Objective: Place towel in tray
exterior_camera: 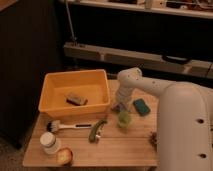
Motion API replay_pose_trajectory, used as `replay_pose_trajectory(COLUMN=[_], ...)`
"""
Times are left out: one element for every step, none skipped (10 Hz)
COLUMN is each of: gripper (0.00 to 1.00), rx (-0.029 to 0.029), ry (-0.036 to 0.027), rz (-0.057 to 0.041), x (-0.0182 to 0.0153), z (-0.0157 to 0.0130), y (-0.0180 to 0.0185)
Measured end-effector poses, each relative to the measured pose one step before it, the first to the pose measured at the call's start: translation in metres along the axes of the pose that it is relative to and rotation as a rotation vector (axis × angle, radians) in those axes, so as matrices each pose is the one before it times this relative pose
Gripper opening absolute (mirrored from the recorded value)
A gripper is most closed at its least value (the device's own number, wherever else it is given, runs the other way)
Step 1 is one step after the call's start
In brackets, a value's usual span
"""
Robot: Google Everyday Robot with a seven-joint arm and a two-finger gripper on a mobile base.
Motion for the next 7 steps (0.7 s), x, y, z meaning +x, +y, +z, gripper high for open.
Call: replay_pose_trajectory(gripper=[0.4, 0.28, 0.18, 0.1, 0.02, 0.0, 0.0], rx=[0.00033, -0.01225, -0.01218, -0.0083, 0.0043, 0.00764, 0.00921], ry=[-0.00998, -0.01389, 0.00488, 0.0039, 0.00318, -0.00026, -0.00489], rz=[0.00153, 0.01015, 0.02616, 0.02765, 0.05532, 0.03668, 0.02879], x=[0.00109, -0.00139, -0.00027, -0.00109, -0.00329, -0.00244, -0.00371], z=[-0.00593, -0.01276, -0.01066, -0.00683, -0.00623, -0.004, -0.00529], y=[0.00125, 0.00299, 0.0, -0.00161, -0.00626, -0.00458, -0.004])
